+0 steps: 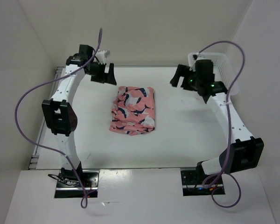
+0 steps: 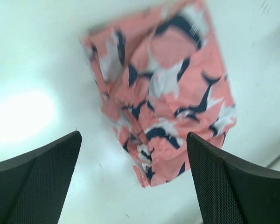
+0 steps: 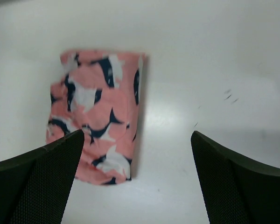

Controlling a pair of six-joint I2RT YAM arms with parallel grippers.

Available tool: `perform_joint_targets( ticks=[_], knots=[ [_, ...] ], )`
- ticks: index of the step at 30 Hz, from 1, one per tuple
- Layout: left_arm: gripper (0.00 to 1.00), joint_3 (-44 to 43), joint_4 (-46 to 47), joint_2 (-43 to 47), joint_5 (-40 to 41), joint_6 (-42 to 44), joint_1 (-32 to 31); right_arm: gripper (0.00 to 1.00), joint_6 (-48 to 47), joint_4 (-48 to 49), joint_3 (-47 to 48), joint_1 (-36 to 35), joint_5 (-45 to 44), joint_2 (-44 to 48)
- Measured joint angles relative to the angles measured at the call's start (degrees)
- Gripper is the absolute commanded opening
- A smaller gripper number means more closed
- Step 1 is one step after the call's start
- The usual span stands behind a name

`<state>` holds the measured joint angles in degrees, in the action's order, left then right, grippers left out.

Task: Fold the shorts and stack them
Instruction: Fold the shorts

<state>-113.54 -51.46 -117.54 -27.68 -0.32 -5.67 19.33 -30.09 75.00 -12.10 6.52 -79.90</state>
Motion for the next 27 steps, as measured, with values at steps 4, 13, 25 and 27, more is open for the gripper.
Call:
perform_joint_targets(
  ticks=[4,13,25,27],
  knots=[
    [1.0,-11.69,-1.16,3.72,3.8,0.07,0.57,1.0,-1.01,-3.28,9.6,6.84,-1.88,0.04],
    [1.0,-24.2,0.7,8.9,40.17,0.13,7.61,1.0,-2.6,-9.09,11.26,14.14,-8.57,1.05],
    [1.0,-25.0,0.42,9.07,50.25,0.13,8.96,1.0,-4.33,-10.51,11.26,14.23,-12.09,1.57],
    [1.0,-25.0,0.42,9.07,50.38,0.13,8.96,1.0,-4.5,-10.62,11.26,14.23,-12.15,1.79]
  ],
)
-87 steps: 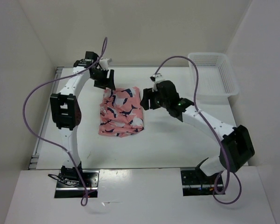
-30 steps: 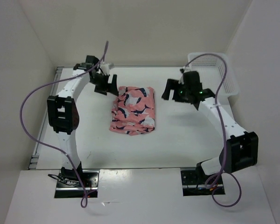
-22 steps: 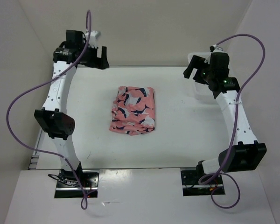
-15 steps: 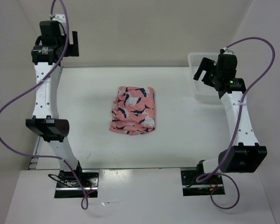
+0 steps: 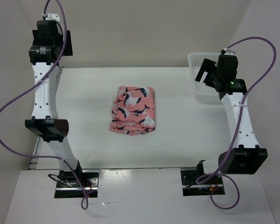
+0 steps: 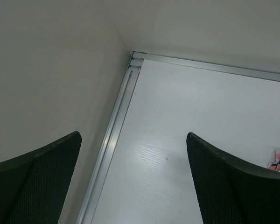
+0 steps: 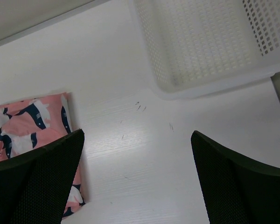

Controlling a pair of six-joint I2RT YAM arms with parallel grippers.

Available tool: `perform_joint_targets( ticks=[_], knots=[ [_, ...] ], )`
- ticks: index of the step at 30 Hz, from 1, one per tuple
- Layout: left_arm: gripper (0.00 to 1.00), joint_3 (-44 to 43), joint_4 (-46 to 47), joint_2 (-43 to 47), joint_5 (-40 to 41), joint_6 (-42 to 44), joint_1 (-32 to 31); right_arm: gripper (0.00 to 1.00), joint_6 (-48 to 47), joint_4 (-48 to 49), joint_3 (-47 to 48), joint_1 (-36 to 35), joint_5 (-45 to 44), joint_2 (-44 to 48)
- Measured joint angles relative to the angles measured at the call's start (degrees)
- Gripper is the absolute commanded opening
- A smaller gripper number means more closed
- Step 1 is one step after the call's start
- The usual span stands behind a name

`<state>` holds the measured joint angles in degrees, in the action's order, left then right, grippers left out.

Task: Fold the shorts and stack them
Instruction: Fold the shorts

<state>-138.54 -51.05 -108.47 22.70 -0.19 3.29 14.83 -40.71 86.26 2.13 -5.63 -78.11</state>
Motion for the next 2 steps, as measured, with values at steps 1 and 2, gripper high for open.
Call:
perform_joint_targets(
  ticks=[1,2],
  knots=[
    [1.0,0.0,0.0,0.0,0.02,0.0,0.0,1.0,-0.15,-0.04,-0.02,0.0,0.02,0.2],
    [1.0,0.0,0.0,0.0,0.02,0.0,0.0,1.0,-0.33,-0.04,-0.04,0.0,0.04,0.39]
  ],
)
